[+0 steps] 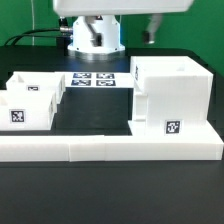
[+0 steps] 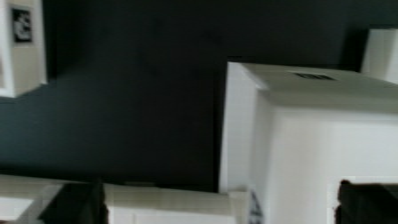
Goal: Assemble drawer
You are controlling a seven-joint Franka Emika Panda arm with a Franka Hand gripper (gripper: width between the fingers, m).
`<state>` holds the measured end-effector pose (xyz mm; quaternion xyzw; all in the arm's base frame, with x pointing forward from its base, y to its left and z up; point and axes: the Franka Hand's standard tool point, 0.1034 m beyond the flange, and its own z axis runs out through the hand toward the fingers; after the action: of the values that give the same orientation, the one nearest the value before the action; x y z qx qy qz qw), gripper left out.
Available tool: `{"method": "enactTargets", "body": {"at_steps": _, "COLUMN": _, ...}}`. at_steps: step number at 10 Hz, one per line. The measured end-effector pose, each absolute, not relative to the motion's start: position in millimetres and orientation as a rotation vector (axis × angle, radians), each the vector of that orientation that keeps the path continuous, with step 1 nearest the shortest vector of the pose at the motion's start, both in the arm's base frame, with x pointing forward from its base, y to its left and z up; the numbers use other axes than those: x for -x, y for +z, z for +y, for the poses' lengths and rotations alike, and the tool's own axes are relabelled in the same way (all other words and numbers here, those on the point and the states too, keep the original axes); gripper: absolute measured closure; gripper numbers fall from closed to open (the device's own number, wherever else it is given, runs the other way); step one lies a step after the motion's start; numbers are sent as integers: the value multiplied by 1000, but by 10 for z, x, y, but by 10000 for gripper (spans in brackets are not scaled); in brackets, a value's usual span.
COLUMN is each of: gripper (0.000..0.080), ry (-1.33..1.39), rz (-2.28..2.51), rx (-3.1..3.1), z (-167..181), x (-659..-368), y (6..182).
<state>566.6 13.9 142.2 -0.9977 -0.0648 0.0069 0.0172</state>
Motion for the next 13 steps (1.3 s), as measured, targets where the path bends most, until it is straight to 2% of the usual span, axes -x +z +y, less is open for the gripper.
{"method": "enactTargets", "body": {"at_steps": 2, "gripper": 150, "ry": 28, "rz": -227, "rx": 3100, "z": -187, "x": -5588, "y": 1348}}
{"method": "enactTargets", "body": {"at_steps": 7, "gripper": 150, "ry": 34, "rz": -220, "rx": 3095, "z": -232, "x": -5559, "y": 1308}}
{"method": "enactTargets", "body": {"at_steps": 9, "gripper": 150, "ry": 53, "rz": -180, "rx": 3079, "z": -590, "x": -5341, "y": 1107}}
{"method": "enactTargets", "body": {"at_steps": 13, "gripper": 150, "ry": 61, "rz": -147, "rx": 3072, "z": -876, "x": -5187, "y": 637}}
